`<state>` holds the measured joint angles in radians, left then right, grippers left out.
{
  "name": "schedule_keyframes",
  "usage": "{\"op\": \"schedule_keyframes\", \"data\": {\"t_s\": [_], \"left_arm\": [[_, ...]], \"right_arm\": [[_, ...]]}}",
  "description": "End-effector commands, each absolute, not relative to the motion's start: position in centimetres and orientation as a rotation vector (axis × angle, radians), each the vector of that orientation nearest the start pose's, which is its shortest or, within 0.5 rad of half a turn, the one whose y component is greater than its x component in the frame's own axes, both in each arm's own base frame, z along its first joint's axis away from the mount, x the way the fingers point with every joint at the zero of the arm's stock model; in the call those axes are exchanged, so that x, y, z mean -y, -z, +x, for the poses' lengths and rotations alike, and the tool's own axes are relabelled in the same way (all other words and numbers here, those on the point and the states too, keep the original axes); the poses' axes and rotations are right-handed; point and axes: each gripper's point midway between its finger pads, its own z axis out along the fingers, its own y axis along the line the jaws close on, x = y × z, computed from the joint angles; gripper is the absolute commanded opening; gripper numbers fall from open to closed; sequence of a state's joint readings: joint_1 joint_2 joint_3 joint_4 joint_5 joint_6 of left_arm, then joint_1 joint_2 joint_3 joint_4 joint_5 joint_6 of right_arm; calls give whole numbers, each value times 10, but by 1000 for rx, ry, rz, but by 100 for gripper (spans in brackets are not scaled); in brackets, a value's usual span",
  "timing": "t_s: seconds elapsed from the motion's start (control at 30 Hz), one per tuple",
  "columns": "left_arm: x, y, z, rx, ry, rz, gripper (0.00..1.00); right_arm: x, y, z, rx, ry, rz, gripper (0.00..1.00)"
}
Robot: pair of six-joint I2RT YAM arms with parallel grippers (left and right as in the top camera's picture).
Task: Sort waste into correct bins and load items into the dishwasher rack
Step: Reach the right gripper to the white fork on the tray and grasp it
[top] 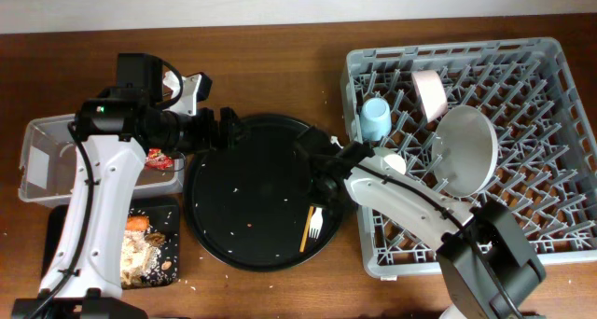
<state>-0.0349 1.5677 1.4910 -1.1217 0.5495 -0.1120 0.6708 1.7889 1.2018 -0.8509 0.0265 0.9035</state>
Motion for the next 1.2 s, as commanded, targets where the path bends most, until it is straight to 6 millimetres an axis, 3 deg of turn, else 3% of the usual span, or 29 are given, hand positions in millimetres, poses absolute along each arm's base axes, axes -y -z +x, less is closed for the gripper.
{"op": "schedule_keyframes", "data": {"t_s": [0.0,0.13,0.23,0.3,0.43,0.53,0.73,0.97,1.07,1.17], "left_arm": [[101,-226,346,-2668,790,63,99],[101,-226,346,-2668,790,63,99],[101,-226,346,-2668,790,63,99],[101,-226,346,-2668,790,63,99],[101,-226,346,-2669,790,63,99],[101,-226,346,-2668,790,63,99],[101,-226,346,-2668,790,63,99],[101,-226,346,-2668,790,63,99],[101,-226,346,-2668,790,63,99],[101,-226,346,-2668,790,63,99]], "right_arm": [[-189,-62,278,-2941,110,360,4],[-197,-64,281,-2922,84,374,4],[-220,-62,281,-2891,42,294,28],[-213,-56,283,-2858,133,273,34],[-212,-40,284,-2873,189,267,31],[-215,-30,288,-2874,188,267,24],[-216,-27,287,-2875,182,272,24],[-217,15,280,-2948,233,275,25],[-218,15,276,-2970,226,275,9],[-218,15,276,-2971,228,275,4]]}}
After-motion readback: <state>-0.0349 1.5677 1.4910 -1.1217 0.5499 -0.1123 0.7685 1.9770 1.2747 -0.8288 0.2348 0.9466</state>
